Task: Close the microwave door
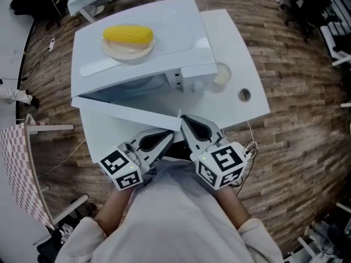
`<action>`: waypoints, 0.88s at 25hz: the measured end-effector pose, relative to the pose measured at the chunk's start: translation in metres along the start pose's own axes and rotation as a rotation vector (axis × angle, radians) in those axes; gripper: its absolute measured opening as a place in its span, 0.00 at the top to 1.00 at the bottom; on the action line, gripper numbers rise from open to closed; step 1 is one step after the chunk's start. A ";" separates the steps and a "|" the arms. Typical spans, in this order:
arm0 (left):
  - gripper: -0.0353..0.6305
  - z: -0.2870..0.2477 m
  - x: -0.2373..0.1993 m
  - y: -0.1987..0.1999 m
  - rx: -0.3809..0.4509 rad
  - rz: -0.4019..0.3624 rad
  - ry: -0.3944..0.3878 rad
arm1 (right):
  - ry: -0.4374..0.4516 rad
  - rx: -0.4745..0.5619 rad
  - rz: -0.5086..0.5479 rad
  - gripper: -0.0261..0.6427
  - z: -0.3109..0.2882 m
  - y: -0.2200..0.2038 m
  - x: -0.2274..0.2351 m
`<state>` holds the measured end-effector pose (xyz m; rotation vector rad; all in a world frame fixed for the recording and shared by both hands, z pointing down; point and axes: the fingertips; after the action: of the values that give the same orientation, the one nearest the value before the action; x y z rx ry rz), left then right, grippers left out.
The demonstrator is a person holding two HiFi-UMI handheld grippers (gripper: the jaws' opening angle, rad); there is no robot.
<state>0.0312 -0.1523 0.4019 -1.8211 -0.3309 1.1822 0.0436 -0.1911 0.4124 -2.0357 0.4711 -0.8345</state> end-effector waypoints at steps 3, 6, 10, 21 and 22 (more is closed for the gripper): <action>0.92 -0.002 -0.003 0.002 0.007 0.007 0.010 | 0.011 0.002 -0.008 0.93 -0.003 0.002 0.003; 0.92 -0.005 -0.004 0.005 0.009 0.006 0.018 | 0.020 0.003 -0.011 0.93 -0.003 0.005 0.004; 0.92 -0.009 -0.005 0.010 0.015 0.004 0.019 | 0.026 0.003 -0.016 0.93 -0.004 0.006 0.006; 0.92 -0.018 -0.010 0.017 0.014 0.000 0.004 | 0.024 -0.001 -0.067 0.93 -0.005 0.006 0.014; 0.92 -0.018 -0.012 0.018 0.014 0.001 0.004 | 0.022 -0.002 -0.069 0.93 -0.006 0.006 0.015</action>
<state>0.0360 -0.1795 0.3972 -1.8118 -0.3187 1.1786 0.0495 -0.2064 0.4158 -2.0562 0.4152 -0.8988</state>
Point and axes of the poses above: the fingertips, and each gripper's own axes: z backward along the fingers, x to its right, y out of its top, and after that the axes turned 8 degrees about -y, right-handed
